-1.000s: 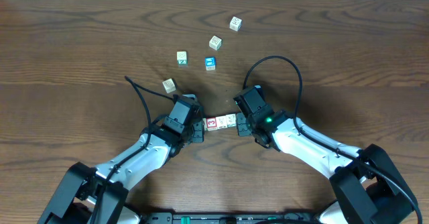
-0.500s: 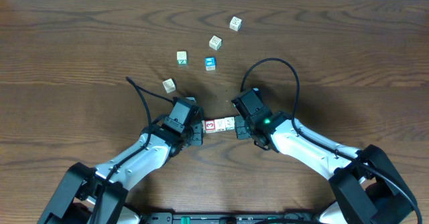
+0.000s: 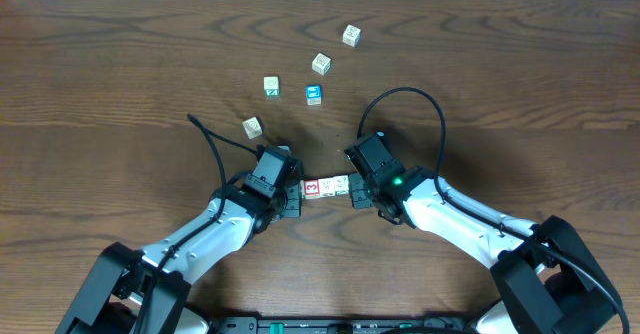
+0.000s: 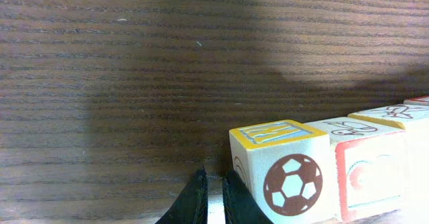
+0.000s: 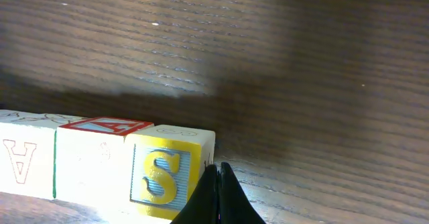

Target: Lift 5 blocks

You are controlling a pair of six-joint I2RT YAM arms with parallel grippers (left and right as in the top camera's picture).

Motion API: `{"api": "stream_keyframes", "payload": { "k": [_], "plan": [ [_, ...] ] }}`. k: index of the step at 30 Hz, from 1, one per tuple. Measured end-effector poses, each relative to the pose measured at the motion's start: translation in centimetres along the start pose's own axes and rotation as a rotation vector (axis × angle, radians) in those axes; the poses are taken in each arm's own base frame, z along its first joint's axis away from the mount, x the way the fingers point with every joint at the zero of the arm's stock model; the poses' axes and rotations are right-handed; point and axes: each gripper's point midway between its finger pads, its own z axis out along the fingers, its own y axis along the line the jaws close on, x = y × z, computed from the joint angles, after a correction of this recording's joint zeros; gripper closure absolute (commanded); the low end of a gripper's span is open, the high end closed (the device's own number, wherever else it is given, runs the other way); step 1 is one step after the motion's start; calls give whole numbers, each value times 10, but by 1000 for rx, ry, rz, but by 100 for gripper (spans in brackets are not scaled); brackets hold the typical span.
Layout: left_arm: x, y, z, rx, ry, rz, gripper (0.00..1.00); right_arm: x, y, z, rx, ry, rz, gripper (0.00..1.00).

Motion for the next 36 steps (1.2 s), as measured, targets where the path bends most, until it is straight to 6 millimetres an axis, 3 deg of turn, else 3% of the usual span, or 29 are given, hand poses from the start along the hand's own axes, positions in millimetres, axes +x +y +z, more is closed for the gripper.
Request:
{"api": "stream_keyframes", "payload": {
  "k": [4, 8, 13, 15, 21, 24, 36],
  "plan": [
    [0, 0, 0, -2, -2, 0, 90, 0, 1, 0, -5, 2, 0, 99],
    [-1, 2, 0, -15, -8, 1, 83, 1, 1, 0, -7, 5, 0, 99],
    [-3, 5, 0, -30, -16, 0, 83, 1, 2, 0, -10, 6, 0, 99],
    [-3, 5, 0, -32, -17, 3, 77, 1, 2, 0, -10, 6, 0, 99],
    [-4, 8, -1, -47, -23, 1, 77, 2, 1, 0, -8, 9, -1, 99],
    [-4, 9, -1, -53, -23, -4, 92, 3, 4, 0, -15, 10, -5, 99],
    [1, 11, -2, -73, -1, 6, 93, 5, 11, -1, -47, 21, -11, 99]
  ]
}}
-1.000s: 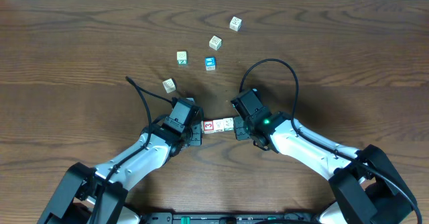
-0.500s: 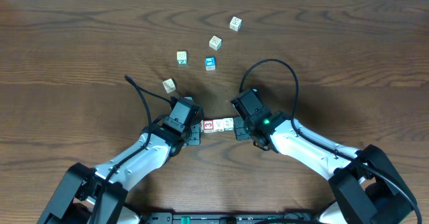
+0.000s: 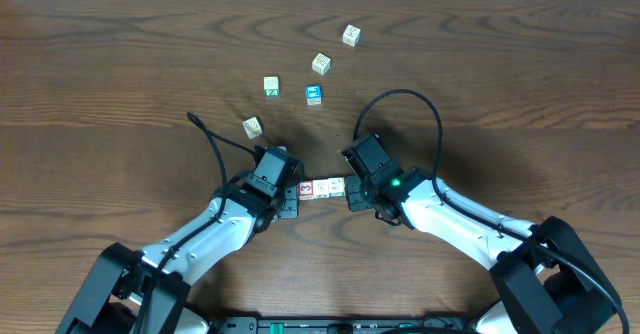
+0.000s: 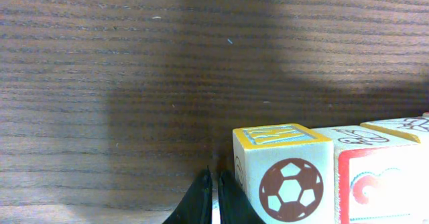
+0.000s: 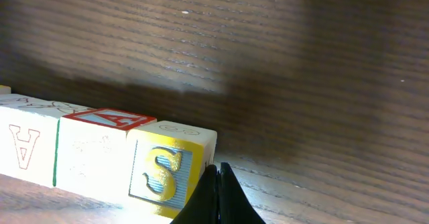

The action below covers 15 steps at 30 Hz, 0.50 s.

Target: Lift 5 blocks

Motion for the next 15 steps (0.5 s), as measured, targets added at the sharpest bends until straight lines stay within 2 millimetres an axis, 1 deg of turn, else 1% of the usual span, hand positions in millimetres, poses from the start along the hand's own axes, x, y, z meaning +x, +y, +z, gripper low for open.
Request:
{"api": "stream_keyframes", "payload": {
  "k": [15],
  "plan": [
    [0, 0, 0, 0, 0, 0, 92, 2, -1, 0, 3, 9, -1, 99]
  ]
}}
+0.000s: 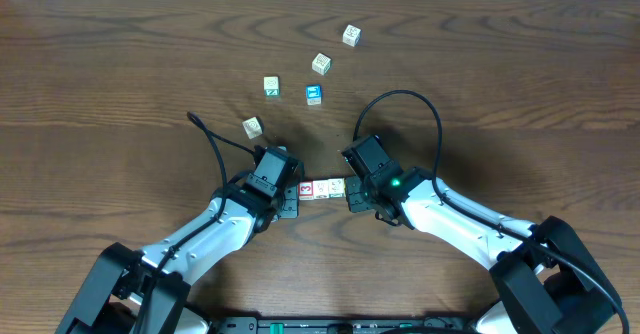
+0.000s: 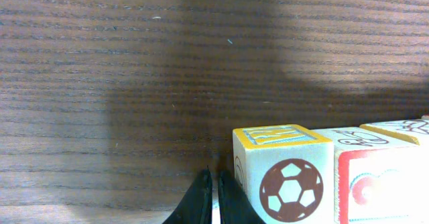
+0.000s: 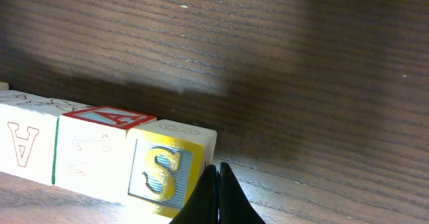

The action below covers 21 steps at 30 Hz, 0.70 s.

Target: Lift 5 blocks

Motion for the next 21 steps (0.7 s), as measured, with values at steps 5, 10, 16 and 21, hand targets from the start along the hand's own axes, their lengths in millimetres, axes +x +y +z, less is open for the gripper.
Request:
{"api": "stream_keyframes", "payload": {
  "k": [5, 10, 16, 21],
  "plan": [
    [0, 0, 0, 0, 0, 0, 93, 0, 0, 0, 0, 0, 0, 99],
    [0, 0, 0, -3, -2, -13, 93, 0, 0, 0, 0, 0, 0, 99],
    [0, 0, 0, -9, -5, -26, 92, 0, 0, 0, 0, -1, -1, 99],
    [0, 1, 0, -11, -6, -42, 93, 0, 1, 0, -1, -1, -1, 99]
  ]
}}
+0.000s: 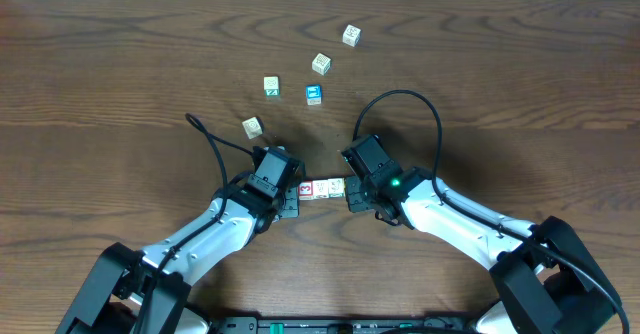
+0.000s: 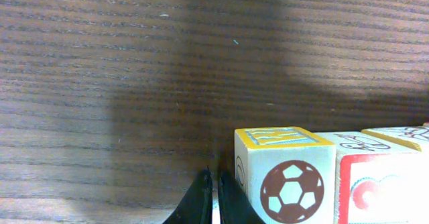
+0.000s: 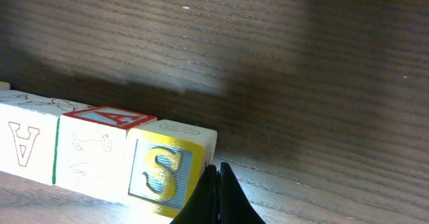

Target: Lift 5 blocks

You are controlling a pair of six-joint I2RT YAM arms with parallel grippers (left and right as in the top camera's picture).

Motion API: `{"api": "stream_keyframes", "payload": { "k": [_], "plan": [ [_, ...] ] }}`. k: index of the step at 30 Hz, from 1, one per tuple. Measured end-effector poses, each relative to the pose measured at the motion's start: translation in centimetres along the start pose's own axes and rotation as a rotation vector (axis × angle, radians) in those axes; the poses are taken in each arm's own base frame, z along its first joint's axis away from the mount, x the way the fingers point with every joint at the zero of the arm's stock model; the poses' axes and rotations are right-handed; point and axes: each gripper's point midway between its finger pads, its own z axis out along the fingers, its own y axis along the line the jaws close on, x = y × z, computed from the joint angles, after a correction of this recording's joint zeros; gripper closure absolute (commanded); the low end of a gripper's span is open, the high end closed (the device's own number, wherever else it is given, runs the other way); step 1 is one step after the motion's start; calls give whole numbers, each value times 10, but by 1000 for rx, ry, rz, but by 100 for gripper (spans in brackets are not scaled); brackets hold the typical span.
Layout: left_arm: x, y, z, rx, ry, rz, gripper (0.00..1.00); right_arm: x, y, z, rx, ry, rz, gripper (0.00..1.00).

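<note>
A short row of wooden blocks [image 1: 322, 188] lies end to end at the table's middle. My left gripper [image 1: 292, 198] is shut, its fingertips [image 2: 213, 178] side-on against the soccer-ball block [image 2: 285, 177] at the row's left end. My right gripper [image 1: 350, 196] is also shut, and its fingertips [image 3: 216, 170] touch the yellow S block [image 3: 167, 170] at the right end. Beside the S block sit a red-topped block [image 3: 94, 150] and a red A block [image 3: 23, 140]. Whether the row is off the table cannot be told.
Several loose blocks lie farther back: a tan one [image 1: 253, 127], a green-marked one [image 1: 271, 86], a blue one [image 1: 314, 94], one more [image 1: 320, 64] and the farthest [image 1: 351, 35]. The brown wooden table [image 1: 520, 64] stretches out on both sides.
Hardly anything differs. In the left wrist view the soccer-ball block sits a touch lower in the frame. Both grippers stay shut against the row's ends.
At the oldest moment both shut grippers stood at the two ends of the row. At the following moment the row and both grippers were a little farther left and back. They have stayed there, still pressed end to end.
</note>
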Motion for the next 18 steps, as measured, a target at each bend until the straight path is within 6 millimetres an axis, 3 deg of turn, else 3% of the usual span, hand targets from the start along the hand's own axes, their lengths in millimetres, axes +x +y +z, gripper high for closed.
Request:
{"api": "stream_keyframes", "payload": {
  "k": [18],
  "plan": [
    [2, 5, -4, -23, 4, 2, 93, 6, 5, 0, -13, 23, -11, 99]
  ]
}}
